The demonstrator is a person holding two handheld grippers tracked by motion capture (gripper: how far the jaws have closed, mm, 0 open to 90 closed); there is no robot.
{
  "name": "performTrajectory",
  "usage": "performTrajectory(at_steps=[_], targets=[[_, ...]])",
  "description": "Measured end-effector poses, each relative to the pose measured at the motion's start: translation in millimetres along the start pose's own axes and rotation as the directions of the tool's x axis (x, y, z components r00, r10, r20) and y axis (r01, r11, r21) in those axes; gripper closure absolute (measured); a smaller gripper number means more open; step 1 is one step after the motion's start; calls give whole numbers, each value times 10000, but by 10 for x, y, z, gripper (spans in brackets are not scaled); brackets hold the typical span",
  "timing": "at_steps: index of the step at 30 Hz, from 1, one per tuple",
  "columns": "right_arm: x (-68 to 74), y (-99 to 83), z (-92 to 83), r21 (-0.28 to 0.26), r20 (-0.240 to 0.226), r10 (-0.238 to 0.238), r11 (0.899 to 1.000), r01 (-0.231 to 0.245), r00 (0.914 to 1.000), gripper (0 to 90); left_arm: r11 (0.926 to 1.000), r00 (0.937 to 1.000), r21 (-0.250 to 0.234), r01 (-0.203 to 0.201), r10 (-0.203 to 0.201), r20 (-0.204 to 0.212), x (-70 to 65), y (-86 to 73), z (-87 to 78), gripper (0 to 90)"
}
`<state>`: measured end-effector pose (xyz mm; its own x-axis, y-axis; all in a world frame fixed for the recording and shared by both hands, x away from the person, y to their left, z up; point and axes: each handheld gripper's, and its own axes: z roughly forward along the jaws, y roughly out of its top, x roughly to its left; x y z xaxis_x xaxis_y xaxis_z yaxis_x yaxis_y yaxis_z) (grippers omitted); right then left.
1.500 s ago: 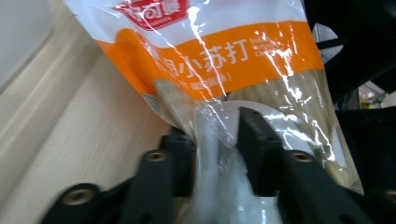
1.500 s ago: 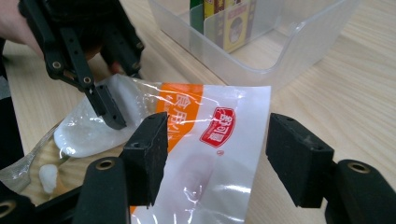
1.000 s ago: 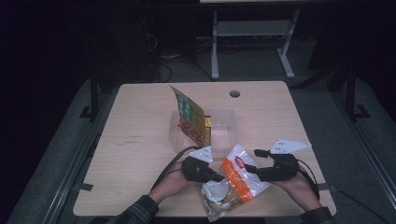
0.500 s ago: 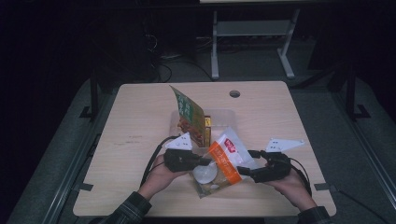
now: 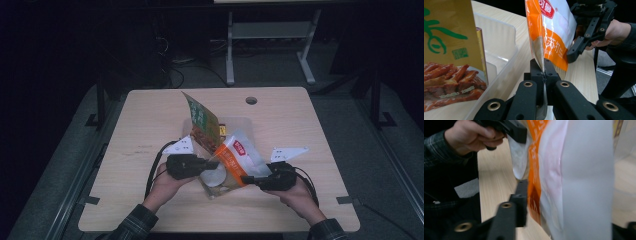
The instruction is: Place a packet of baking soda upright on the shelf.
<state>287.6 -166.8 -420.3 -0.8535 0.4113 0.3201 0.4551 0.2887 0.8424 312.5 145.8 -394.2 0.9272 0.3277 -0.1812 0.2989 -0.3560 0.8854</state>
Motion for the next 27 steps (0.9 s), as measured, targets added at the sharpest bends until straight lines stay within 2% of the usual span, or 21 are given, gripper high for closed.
performTrajectory(at_steps=[4,8,9,11,12,15,18,23,27], targets=[[18,37,-34,-374,-328,-61,9993,49,9994,893,9997,9998,-130,184,-183,12,18,-15,-7,896],[65,63,-85,-603,-433,-428,9974,402,9981,899,9999,9999,-87,101,-101,25,0,-18,19,890],[68,69,-99,-684,-524,-403,9970,366,9978,899,10000,10000,-18,5,-5,13,-3,-21,37,885],[84,90,-138,-907,-607,-520,9948,463,9968,900,9997,9997,177,-137,141,-219,-26,-20,75,862],[98,101,-155,-986,-647,-547,9940,481,9964,900,9993,9990,283,-251,261,-365,-34,-23,93,834],[140,134,-194,-1183,-661,-764,9906,682,9949,900,9994,9995,332,-4,15,-316,-29,-39,132,707],[177,167,-256,-1412,-770,-877,9870,762,9932,900,9994,9994,343,-15,27,-344,-47,-49,143,609],[198,202,-400,-1605,-529,-1043,9825,946,9931,900,9993,9995,359,-79,89,-287,-53,-55,109,545],[183,247,-562,-1710,-303,-1213,9786,1144,9922,900,9978,9990,644,-172,197,-395,-51,-103,52,478]])
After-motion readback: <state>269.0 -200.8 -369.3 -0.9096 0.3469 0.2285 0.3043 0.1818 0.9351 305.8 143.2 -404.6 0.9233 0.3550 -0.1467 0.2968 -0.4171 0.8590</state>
